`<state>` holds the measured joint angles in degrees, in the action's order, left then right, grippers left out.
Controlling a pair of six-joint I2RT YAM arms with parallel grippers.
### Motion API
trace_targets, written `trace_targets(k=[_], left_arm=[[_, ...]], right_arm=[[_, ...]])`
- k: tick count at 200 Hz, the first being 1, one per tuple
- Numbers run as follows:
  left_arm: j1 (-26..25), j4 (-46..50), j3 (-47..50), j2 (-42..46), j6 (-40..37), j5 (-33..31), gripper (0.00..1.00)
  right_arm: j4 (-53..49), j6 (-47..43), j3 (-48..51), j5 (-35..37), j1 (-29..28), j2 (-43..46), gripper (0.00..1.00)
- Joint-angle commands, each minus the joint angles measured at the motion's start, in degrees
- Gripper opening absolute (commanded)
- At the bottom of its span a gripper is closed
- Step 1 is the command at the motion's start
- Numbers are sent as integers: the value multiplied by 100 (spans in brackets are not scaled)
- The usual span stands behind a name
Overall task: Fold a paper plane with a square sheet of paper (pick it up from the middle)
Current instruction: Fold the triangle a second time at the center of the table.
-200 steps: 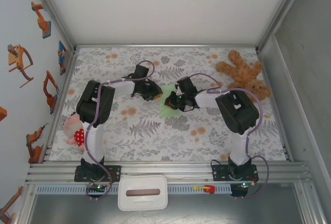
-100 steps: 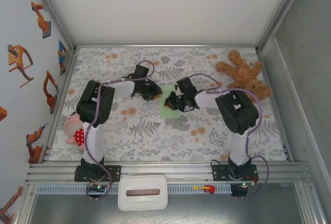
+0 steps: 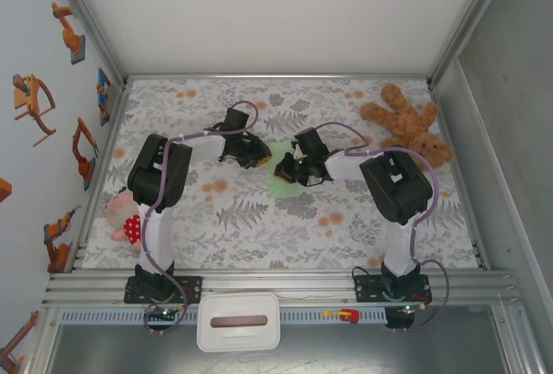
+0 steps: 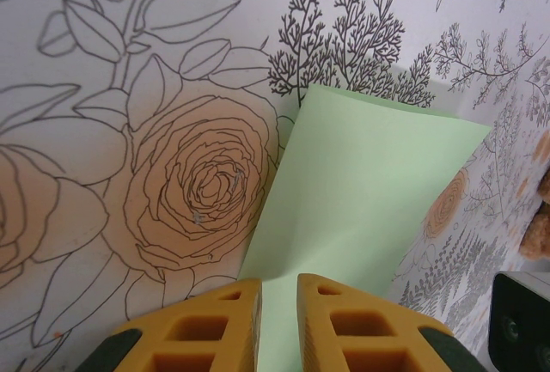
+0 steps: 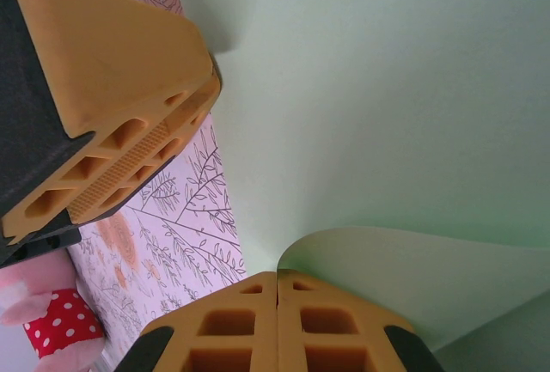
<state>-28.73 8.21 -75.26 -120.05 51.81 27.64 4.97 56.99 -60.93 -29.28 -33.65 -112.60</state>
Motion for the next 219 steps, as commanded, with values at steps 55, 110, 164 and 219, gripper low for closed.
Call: trace_targets(k=[55, 110, 164, 219], left_arm=[[-5, 498, 135, -211, -86, -171, 21], [-6, 498, 145, -200, -88, -173, 21], [-5, 498, 154, -199, -89, -171, 20], [-10, 492, 168, -202, -87, -171, 20]], right_arm=[[118, -5, -171, 11, -54, -95, 0], [92, -30, -215, 21, -54, -133, 0], [-27, -74, -173, 62, -54, -113, 0], [-18, -73, -155, 63, -54, -166, 0]])
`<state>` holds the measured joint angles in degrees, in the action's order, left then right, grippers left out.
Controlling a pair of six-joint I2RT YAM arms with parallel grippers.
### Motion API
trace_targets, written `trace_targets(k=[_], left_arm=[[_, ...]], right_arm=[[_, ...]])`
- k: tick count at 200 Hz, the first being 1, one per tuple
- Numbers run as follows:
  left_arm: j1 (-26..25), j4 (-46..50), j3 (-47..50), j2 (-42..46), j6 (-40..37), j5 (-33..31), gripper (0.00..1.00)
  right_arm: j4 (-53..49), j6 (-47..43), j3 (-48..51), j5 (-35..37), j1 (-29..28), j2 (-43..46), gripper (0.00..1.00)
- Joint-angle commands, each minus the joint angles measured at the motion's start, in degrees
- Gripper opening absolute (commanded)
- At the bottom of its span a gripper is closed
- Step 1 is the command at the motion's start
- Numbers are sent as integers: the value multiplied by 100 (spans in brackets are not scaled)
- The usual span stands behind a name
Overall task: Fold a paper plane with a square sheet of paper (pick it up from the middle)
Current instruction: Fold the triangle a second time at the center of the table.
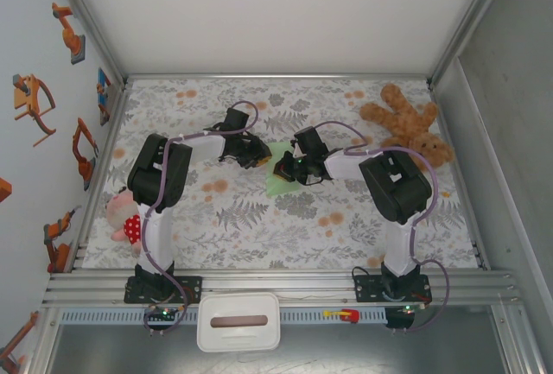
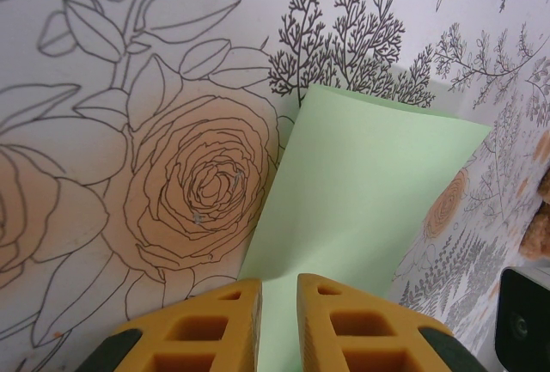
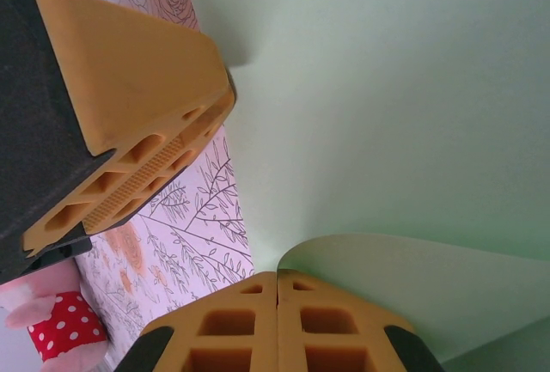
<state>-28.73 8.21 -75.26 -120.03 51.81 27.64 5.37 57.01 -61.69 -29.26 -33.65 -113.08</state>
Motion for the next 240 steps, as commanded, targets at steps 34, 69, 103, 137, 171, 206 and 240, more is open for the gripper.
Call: trace_targets(k=[34, 69, 103, 137, 171, 206, 240], left_arm=[[-9, 497, 161, -205, -88, -172, 21], [-8, 495, 161, -201, -88, -180, 21], [-9, 497, 174, -187, -95, -171, 20], [-9, 501, 168, -186, -92, -180, 20], [-5, 506, 183, -183, -97, -180, 20], [-5, 505, 179, -153, -98, -179, 21], [13, 532, 109, -97, -101, -165, 20]], right_arm=[[-155, -103, -105, 78, -54, -138, 0], [-220, -122, -112, 108, -58, -155, 0], [-189, -130, -132, 43, -54, -169, 0], [-247, -160, -146, 52, -57, -197, 0], [-273, -151, -160, 43, -54, -237, 0], [-334, -154, -145, 101, -54, -212, 0], [-377, -147, -150, 114, -54, -204, 0]])
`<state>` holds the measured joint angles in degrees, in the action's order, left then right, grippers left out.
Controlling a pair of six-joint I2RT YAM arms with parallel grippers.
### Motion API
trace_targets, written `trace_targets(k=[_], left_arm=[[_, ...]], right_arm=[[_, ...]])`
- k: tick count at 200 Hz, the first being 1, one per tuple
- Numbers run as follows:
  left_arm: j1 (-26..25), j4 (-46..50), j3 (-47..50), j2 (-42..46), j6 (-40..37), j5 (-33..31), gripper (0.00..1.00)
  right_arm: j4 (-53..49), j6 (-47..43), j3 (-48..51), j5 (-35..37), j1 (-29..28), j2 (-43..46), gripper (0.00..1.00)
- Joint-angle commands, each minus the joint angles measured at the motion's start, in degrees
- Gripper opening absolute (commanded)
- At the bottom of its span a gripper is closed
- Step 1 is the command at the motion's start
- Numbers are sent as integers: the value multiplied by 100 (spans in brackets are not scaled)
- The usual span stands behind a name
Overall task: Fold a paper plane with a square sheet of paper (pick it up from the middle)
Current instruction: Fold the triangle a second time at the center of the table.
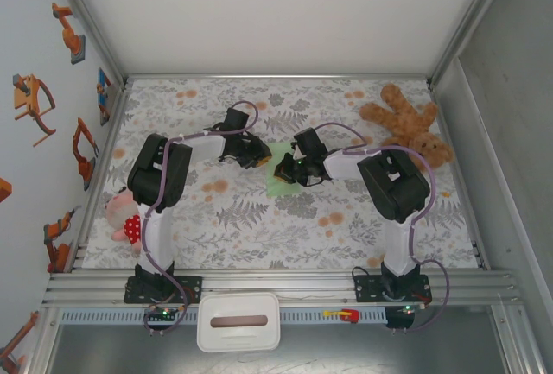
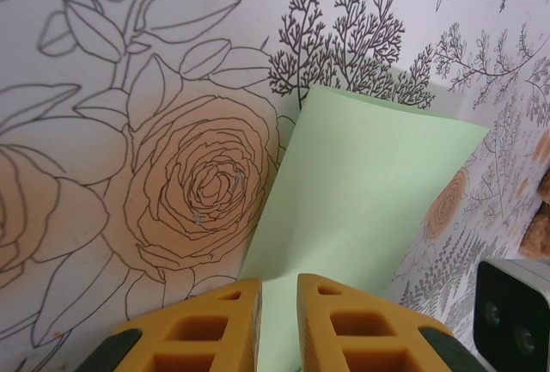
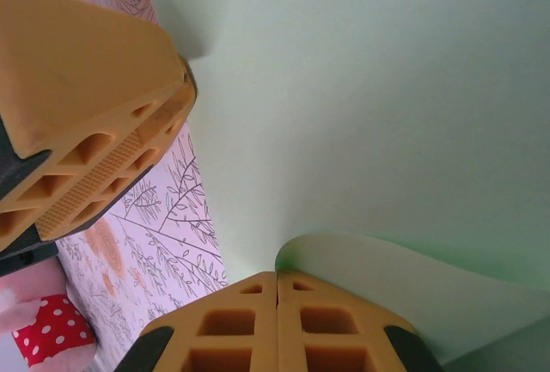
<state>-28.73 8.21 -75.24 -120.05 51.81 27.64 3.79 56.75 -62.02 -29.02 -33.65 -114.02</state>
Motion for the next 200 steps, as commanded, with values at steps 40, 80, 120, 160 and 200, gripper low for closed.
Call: trace_targets(k=[40, 80, 120, 160, 200], left_arm=[[127, 534, -94, 257, -56, -122, 22], [450, 493, 124, 833, -3, -452, 26], [641, 395, 587, 1234, -36, -487, 30], [647, 34, 1057, 1539, 51, -344, 37], [559, -512, 1497, 1752, 188, -40, 37]], right_arm=[[-264, -115, -122, 80, -53, -119, 9], [-229, -85, -115, 55, -53, -138, 21], [-298, -232, -132, 28, -54, -91, 33], [-311, -418, -110, 1, -54, -77, 40], [-565, -647, -95, 131, -54, -76, 37]])
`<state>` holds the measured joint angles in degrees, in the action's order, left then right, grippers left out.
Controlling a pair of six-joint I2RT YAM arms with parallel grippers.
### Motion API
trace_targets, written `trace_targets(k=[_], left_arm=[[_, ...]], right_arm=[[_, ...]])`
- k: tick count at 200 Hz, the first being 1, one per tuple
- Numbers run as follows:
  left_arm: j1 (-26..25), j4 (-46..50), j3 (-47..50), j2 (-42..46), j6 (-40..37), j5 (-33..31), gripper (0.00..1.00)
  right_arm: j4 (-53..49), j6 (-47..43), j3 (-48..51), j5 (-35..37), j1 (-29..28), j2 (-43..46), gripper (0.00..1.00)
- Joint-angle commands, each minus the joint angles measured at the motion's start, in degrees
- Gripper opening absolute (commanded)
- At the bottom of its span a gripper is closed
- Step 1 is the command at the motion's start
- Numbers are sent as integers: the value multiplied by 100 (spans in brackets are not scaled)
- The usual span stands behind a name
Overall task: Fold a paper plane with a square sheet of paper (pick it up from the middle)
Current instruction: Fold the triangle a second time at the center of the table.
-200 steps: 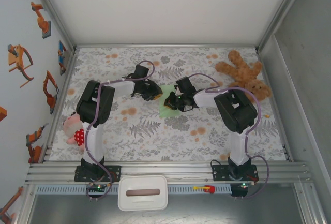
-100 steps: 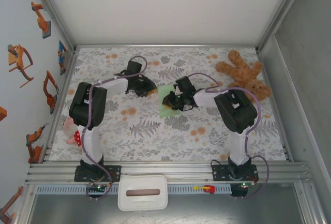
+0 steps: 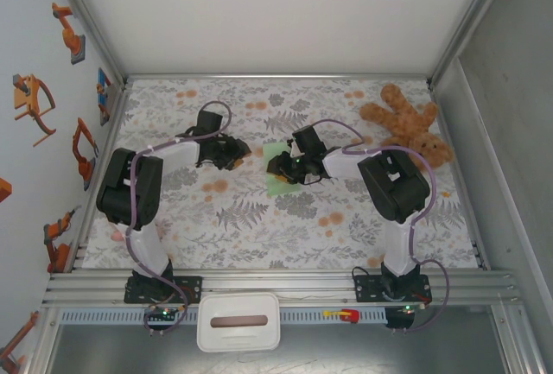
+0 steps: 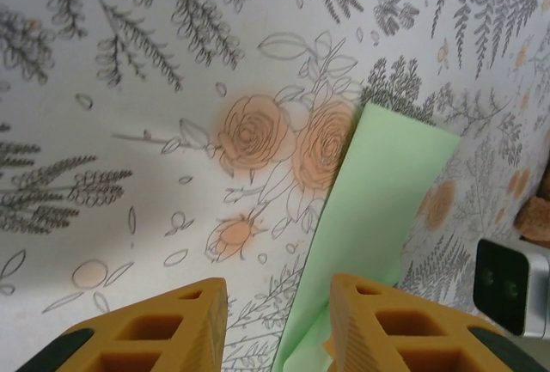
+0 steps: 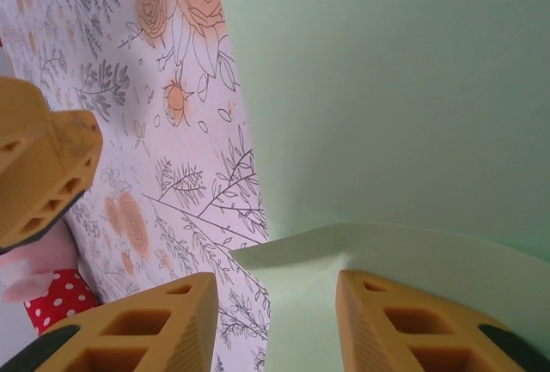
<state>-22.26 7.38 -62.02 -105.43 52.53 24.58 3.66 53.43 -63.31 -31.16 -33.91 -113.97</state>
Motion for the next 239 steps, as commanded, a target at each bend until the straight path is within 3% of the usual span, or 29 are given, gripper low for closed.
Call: trace_targets(k=[1, 40, 86, 147, 239], left_arm=[[-91, -434, 178, 292, 117, 266, 37], [-445, -412, 171, 283, -221, 263, 27], [-891, 71, -259, -139, -715, 140, 14], [-990, 197, -569, -574, -780, 200, 5], [-1079, 464, -770, -952, -885, 153, 5]], right_arm=[[-564, -324, 31, 351, -28, -77, 36], [-975, -495, -26, 553, -28, -151, 12], [-1286, -597, -80, 707, -28, -190, 1], [-1298, -582, -133, 688, -28, -195, 0], [-1292, -553, -146, 673, -27, -195, 0]])
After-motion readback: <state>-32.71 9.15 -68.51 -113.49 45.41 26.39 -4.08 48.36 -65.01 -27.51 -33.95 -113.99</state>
